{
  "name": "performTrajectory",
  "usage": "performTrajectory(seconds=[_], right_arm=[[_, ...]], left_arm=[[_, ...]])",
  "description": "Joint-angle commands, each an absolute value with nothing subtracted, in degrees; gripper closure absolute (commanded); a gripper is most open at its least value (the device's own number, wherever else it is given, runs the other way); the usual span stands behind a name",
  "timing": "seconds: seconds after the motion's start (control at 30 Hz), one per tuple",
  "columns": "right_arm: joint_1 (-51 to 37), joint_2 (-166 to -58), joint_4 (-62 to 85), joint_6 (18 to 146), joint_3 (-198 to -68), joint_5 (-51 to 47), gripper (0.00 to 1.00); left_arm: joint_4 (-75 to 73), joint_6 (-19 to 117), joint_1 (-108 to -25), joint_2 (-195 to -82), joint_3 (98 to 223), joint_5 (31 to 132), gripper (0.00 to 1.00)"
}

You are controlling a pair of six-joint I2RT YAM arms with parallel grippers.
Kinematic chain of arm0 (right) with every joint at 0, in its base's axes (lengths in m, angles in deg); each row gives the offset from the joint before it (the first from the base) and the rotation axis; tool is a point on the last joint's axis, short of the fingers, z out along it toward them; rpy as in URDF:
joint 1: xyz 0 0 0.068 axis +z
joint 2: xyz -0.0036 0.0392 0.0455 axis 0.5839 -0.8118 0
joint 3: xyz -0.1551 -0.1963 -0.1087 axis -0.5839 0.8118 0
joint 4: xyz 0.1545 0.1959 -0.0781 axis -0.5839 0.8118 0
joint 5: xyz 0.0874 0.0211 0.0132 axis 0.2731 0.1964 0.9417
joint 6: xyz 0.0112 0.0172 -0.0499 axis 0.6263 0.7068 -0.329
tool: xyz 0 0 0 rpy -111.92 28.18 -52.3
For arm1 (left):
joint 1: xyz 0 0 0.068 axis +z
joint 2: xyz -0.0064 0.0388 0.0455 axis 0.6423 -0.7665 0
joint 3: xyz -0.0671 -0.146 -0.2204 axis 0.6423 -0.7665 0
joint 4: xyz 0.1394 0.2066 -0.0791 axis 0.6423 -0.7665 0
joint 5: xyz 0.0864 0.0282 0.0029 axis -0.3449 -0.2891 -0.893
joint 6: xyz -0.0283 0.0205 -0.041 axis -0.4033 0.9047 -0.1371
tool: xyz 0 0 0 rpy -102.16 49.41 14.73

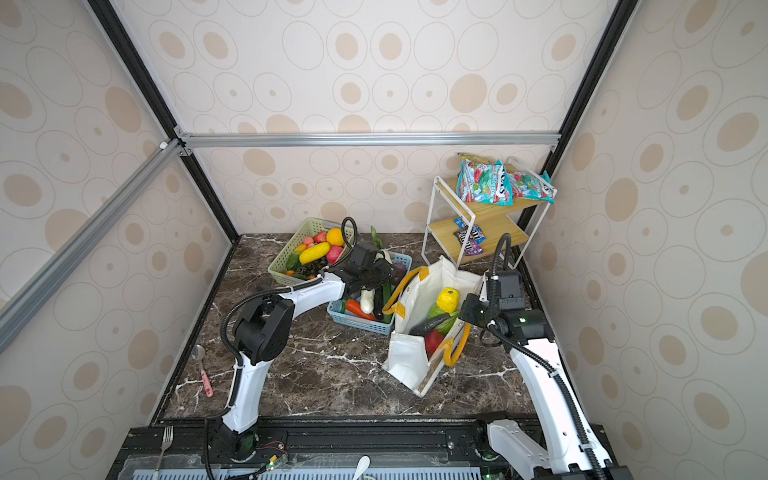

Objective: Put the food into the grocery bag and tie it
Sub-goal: 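Close the left gripper on the white radish and lift it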

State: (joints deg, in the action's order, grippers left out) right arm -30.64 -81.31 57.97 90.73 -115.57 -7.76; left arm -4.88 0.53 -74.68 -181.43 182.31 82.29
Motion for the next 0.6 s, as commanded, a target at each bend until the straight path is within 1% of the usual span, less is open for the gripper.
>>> performTrajectory(seconds=[0.0, 0.57], right_arm=[[-31.15, -81.45, 57.65, 90.08, -115.54, -8.06, 1.00], [-31.15, -81.39, 57.15, 90.70, -115.25, -7.35, 1.00]], left_arm=[[-4.59, 1.47, -74.33, -177.88, 180.75, 81.56, 0.65], [-6.93, 8.41, -74.50, -170.63, 177.45, 80.27, 0.68]])
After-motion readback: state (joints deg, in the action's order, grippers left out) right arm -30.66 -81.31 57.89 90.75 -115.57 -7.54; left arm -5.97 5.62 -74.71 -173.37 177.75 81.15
